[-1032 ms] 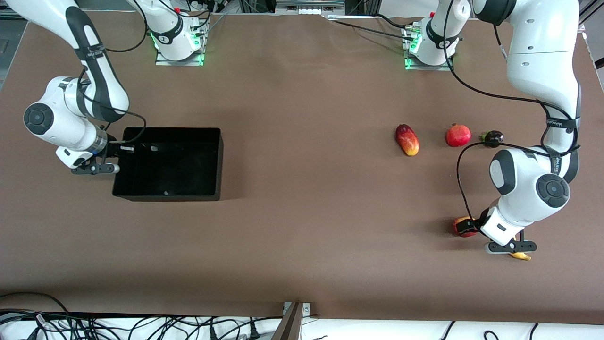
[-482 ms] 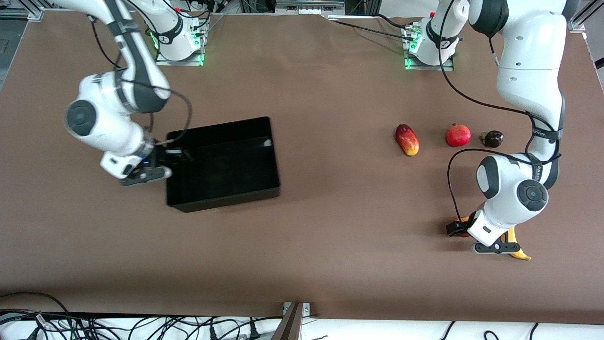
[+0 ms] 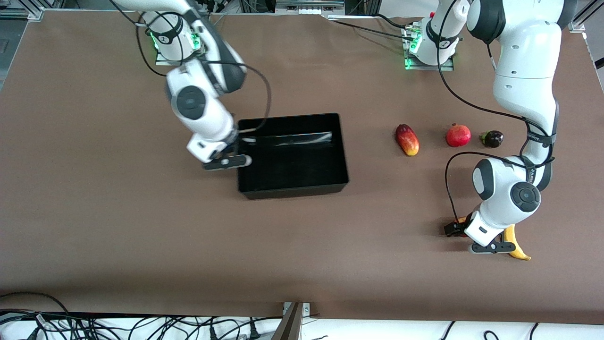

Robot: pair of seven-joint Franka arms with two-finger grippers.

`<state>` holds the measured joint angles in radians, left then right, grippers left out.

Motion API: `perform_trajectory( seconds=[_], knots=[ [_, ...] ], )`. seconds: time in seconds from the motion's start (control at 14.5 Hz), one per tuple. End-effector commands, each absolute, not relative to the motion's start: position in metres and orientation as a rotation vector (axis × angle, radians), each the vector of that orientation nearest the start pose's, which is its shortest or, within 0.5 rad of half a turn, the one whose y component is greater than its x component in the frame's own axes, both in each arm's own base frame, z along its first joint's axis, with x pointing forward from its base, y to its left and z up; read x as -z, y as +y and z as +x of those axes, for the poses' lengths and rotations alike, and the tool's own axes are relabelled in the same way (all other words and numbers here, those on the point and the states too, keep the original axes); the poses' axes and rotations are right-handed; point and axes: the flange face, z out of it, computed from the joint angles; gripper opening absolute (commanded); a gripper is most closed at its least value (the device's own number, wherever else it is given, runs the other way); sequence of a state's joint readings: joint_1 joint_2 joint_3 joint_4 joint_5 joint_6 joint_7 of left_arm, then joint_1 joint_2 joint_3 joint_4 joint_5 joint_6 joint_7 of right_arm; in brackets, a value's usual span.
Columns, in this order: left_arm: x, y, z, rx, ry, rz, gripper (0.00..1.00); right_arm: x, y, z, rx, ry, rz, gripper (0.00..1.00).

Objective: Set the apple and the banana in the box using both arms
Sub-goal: 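Slide the box with the right gripper while the left gripper lifts the apple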

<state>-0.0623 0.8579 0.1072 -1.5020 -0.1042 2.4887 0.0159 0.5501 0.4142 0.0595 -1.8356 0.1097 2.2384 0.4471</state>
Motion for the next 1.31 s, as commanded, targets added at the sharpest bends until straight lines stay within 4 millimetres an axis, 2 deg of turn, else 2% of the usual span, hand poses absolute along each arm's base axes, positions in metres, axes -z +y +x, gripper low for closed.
perform_trajectory(
  seconds=[0.0,0.07,0.14,0.21,0.28,0.41,0.48,0.55,0.69,0.83,0.89,1.03,1.1,1.17,1.24],
  knots=[
    [-0.171,0.024,0.715,0.192,-0.106,-3.127,0.91,-0.288,0.428,0.523,-0.064,-0.039,-3.023,0.00],
    [-0.171,0.025,0.714,0.187,-0.109,-3.127,0.74,-0.279,0.442,0.521,-0.072,-0.014,-3.024,0.00],
    [-0.174,0.025,0.714,0.185,-0.107,-3.127,0.50,-0.273,0.455,0.521,-0.072,0.017,-3.021,0.00],
    [-0.173,0.025,0.711,0.175,-0.106,-3.128,0.16,-0.264,0.466,0.521,-0.077,0.036,-3.020,0.00],
    [-0.177,0.025,0.710,0.170,-0.105,-3.130,0.00,-0.258,0.481,0.516,-0.079,0.032,-3.020,0.00],
    [-0.192,0.024,0.707,0.136,-0.100,-3.133,0.00,-0.247,0.497,0.513,-0.080,0.061,-3.018,0.00],
    [-0.210,0.023,0.705,0.093,-0.093,-3.134,0.00,-0.245,0.503,0.512,-0.075,0.062,-3.014,0.00],
    [-0.235,0.019,0.702,0.030,-0.090,-3.143,0.00,-0.244,0.509,0.509,-0.066,0.052,-3.008,0.00],
    [-0.296,-0.008,0.691,-0.076,-0.070,-3.178,0.00,-0.243,0.517,0.506,-0.034,0.050,-2.988,0.00],
    [-0.341,-0.052,0.678,-0.150,-0.122,-3.206,0.00,-0.236,0.523,0.501,-0.028,0.035,-2.987,0.00],
    [-0.353,-0.083,0.672,-0.170,-0.184,-3.214,0.00,-0.232,0.524,0.500,-0.030,0.034,-2.988,0.00],
    [-0.352,-0.148,0.660,-0.204,-0.358,-3.201,0.00,-0.229,0.523,0.499,-0.031,0.024,-2.991,0.00],
    [-0.351,-0.178,0.653,-0.204,-0.420,-3.185,0.00,-0.228,0.523,0.500,-0.033,0.024,-2.992,0.07],
    [-0.351,-0.202,0.648,-0.205,-0.482,-3.173,0.00,-0.227,0.520,0.503,-0.030,0.025,-2.992,0.49],
    [-0.347,-0.226,0.642,-0.184,-0.517,-3.158,0.00,-0.228,0.517,0.505,-0.025,0.022,-2.996,0.99]
  ],
)
